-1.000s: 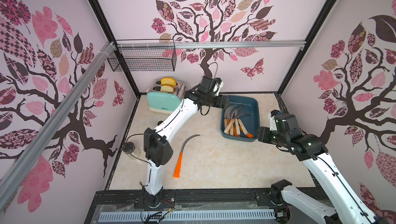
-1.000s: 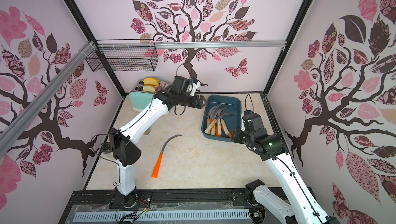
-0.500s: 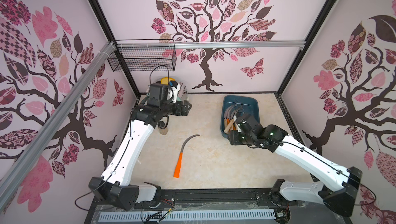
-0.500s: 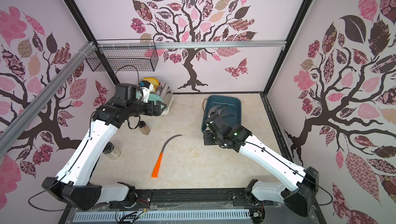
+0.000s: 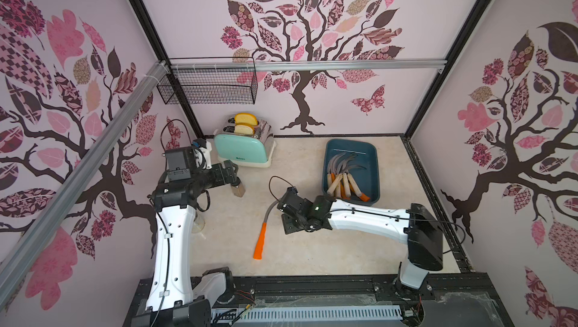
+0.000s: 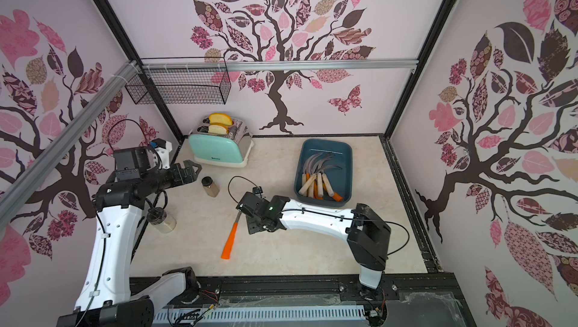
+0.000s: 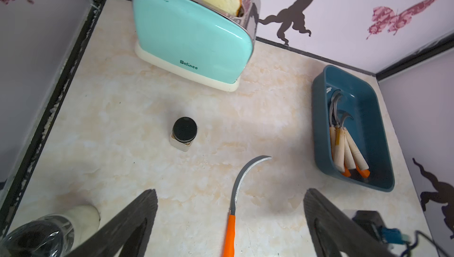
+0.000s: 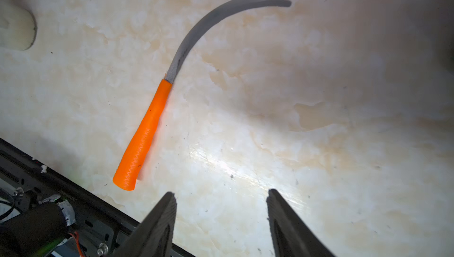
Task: Put small sickles into storage boxes
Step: Pick up the sickle at the center of the board.
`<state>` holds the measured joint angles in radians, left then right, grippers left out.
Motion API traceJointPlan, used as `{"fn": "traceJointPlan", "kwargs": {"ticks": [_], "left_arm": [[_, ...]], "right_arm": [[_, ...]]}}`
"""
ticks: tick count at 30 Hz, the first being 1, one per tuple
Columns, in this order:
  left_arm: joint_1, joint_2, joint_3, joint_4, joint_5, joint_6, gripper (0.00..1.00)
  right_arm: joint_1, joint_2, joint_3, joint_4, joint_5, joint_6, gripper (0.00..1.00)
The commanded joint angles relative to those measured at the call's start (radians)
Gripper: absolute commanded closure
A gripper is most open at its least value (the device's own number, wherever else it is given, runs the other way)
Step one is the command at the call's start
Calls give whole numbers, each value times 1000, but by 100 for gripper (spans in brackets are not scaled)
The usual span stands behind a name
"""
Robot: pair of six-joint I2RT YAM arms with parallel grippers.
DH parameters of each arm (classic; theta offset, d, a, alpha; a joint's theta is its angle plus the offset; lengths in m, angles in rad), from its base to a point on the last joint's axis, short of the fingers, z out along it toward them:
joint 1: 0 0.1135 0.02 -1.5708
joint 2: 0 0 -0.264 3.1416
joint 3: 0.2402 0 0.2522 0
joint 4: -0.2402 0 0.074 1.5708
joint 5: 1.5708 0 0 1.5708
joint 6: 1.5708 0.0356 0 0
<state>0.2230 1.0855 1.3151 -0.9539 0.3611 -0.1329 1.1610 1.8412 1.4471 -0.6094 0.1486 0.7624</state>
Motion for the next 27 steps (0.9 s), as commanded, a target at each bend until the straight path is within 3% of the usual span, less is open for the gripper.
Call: {"fn": "traceJointPlan", "kwargs": {"ticks": [1,11,27], "left_arm": [[38,-6,-3,-10,84,3,3],[42,-62,-35,8,67,23,2],[46,-82,4,-18,82,20,3]], "right_arm": [[30,95,107,22,-10,34,36],[79,317,336,-22,-31,44,32],[101,474,494,-144,-11,33,33]]}}
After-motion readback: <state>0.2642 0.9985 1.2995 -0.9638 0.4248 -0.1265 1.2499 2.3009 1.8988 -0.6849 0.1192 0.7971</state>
